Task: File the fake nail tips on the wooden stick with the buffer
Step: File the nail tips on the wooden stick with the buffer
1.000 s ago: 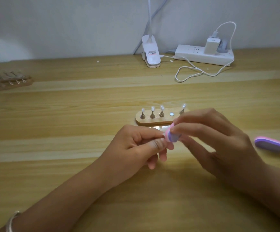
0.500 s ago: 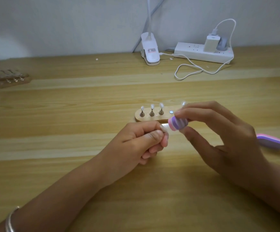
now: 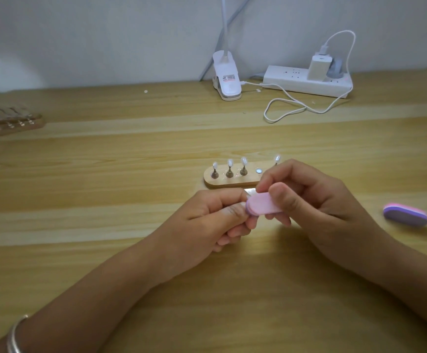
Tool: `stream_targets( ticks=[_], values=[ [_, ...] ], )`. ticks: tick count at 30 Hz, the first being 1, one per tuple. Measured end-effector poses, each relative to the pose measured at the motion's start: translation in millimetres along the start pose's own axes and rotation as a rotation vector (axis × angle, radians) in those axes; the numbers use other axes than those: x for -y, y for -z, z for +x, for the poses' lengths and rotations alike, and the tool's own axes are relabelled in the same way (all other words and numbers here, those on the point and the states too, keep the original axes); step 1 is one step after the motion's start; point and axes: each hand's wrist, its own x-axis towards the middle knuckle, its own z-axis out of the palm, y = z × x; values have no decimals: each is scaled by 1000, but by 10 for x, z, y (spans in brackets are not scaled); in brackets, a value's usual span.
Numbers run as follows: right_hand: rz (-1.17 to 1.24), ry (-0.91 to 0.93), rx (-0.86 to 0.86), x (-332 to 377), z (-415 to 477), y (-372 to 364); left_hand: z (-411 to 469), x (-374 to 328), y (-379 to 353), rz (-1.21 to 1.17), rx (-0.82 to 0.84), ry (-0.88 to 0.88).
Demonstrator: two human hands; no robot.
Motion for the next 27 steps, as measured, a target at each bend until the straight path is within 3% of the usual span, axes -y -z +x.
stream_targets(
  ticks=[13, 23, 27],
  values=[
    [64, -29, -79, 33, 80, 112, 2, -5, -7, 22, 53, -34],
    [30, -47, 46, 36, 55, 124, -6, -12, 22, -80, 121, 17],
    [16, -49, 13, 32, 54, 171, -3, -16, 27, -97, 139, 30]
  ],
)
